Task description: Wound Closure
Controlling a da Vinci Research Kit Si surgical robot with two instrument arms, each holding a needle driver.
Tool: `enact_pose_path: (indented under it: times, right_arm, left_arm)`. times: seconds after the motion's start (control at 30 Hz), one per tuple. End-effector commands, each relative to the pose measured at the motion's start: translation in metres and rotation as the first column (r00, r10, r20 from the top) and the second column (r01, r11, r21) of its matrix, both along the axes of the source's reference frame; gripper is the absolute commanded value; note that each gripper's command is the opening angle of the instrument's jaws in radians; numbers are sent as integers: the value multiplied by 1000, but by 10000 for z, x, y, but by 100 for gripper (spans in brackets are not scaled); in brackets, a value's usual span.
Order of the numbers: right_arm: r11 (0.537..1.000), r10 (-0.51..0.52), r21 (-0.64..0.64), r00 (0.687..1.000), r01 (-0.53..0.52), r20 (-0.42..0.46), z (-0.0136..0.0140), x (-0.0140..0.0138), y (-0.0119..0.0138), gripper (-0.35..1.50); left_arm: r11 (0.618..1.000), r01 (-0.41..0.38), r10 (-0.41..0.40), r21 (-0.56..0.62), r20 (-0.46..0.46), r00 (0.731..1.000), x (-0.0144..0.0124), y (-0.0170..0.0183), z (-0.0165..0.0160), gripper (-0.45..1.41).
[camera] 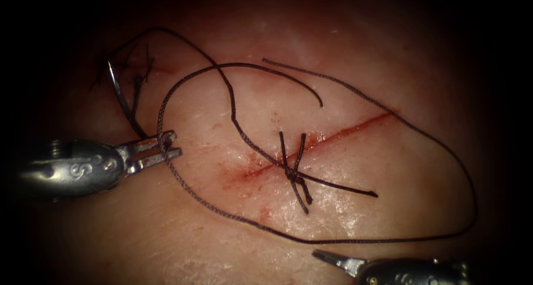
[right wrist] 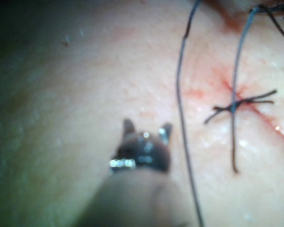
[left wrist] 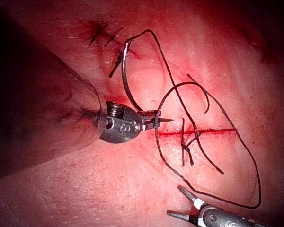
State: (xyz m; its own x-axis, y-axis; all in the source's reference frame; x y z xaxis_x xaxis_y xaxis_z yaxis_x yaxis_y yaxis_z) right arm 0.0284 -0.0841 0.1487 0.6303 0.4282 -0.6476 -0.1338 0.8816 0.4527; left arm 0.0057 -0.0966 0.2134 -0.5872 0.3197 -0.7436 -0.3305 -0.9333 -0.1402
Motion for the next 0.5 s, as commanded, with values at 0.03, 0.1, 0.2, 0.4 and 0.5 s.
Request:
enact_pose_path:
  times: [0.03,0.1,0.2,0.4,0.5]
  right_arm:
    - [1000,-3,-2,1000,3,6,15,7,-10,101]
    - [1000,17,-19,1000,-16,22,25,4,-7,101]
    - [996,69,-60,996,-66,51,30,-14,5,101]
    - [977,186,-124,978,-174,93,16,-67,41,98]
    - [968,230,-128,967,-216,108,12,-89,54,96]
  left_arm:
    - [1000,1,-1,5,2,1000,-8,-8,3,-45]
    - [1000,4,-4,5,3,1000,-9,-9,0,-45]
    - [1000,3,-3,2,5,1000,-9,-12,-5,-45]
    - [1000,2,-2,3,5,1000,-6,-18,-10,-45]
    - [1000,2,-2,3,5,1000,-6,-19,-11,-45]
